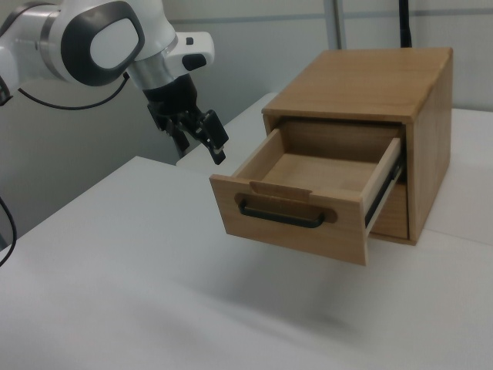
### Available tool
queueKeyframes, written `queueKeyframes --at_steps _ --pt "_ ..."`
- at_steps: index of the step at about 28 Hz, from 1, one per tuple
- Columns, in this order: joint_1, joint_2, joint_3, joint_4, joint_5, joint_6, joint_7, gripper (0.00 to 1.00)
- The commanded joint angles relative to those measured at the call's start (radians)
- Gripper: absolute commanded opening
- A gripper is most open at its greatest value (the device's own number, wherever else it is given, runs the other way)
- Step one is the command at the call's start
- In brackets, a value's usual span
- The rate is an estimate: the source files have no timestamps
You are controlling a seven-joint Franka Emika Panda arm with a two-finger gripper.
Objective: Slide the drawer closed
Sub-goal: 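Lower the gripper onto the front panel of the open drawer near the handle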
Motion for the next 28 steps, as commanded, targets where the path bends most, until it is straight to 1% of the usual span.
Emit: queueKeyframes --at_steps 1,4,5,6,9,11,15,24,28 --pt "0.011 -0.022 0.029 -0.016 0.003 -0.018 0.015 1.0" --pt "0.01 -0.022 0.031 -0.016 0.004 -0.018 0.015 1.0" --pt "0.01 -0.022 0.031 -0.016 0.006 -0.018 0.015 0.97" --pt "0.01 -0.021 0.029 -0.016 0.003 -0.018 0.015 0.75" --pt "0.007 -0.021 0.026 -0.018 0.009 -0.018 0.011 0.34" --pt "0.005 -0.016 0.025 -0.024 0.01 -0.018 0.012 0.0" --pt "0.005 -0.004 0.026 -0.025 0.012 -0.018 0.009 0.0" --pt "0.004 0.031 0.025 -0.035 -0.002 -0.018 0.012 0.0" --pt "-0.003 0.048 0.022 -0.036 -0.042 -0.018 0.014 0.0"
